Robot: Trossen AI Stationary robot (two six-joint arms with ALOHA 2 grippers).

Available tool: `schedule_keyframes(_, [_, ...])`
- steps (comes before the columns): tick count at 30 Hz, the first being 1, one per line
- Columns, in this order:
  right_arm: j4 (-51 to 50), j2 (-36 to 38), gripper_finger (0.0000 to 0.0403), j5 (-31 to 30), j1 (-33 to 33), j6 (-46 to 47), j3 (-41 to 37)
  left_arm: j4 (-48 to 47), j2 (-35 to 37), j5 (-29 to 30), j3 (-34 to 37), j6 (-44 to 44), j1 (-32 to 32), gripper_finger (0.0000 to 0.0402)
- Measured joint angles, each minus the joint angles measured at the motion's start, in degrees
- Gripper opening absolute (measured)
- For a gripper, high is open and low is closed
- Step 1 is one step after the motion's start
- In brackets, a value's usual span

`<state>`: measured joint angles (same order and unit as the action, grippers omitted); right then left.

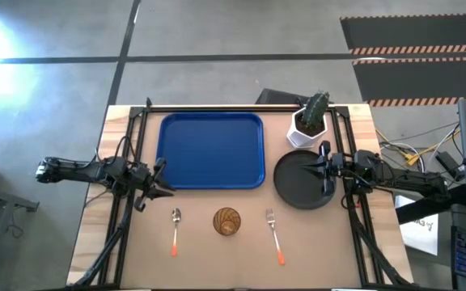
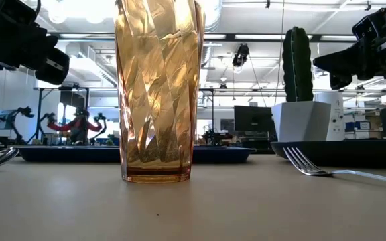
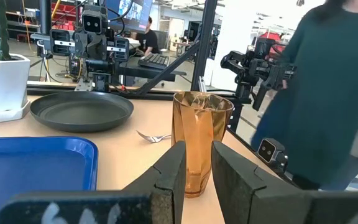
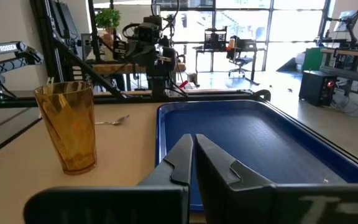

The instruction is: Pick and place plate/cup/fork/spoon on tray

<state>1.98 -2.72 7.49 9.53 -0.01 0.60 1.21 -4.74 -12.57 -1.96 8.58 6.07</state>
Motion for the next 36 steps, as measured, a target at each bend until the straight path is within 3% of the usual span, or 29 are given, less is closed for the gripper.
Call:
schedule_keyframes(3, [0.0, 0.0, 0.0009, -0.1, 0.0, -2.7, 0.0, 0.0, 0.0, 0.0, 0.0, 0.0, 0.0, 0.0058])
schedule_keyframes(8, [0.0, 0.0, 0.0009, -0.2, 0.0, -15.4, 0.0, 0.0, 0.0, 0.0, 0.0, 0.0, 0.0, 0.0058])
schedule_keyframes(13, [0.0, 0.0, 0.0009, -0.2, 0.0, -15.9, 0.0, 0.0, 0.0, 0.0, 0.0, 0.0, 0.0, 0.0058])
schedule_keyframes(19, [0.0, 0.0, 0.0009, -0.1, 0.0, -7.7, 0.0, 0.0, 0.0, 0.0, 0.0, 0.0, 0.0, 0.0058])
schedule_keyframes(28, [-0.2, 0.0, 0.0009, -3.5, 0.0, 20.1, 0.0, 0.0, 0.0, 0.0, 0.0, 0.0, 0.0, 0.0058])
schedule_keyframes(36, [0.0, 0.0, 0.0009, -4.6, 0.0, 31.9, 0.0, 1.8, 0.0, 0.1, 0.0, -0.2, 0.0, 0.0058])
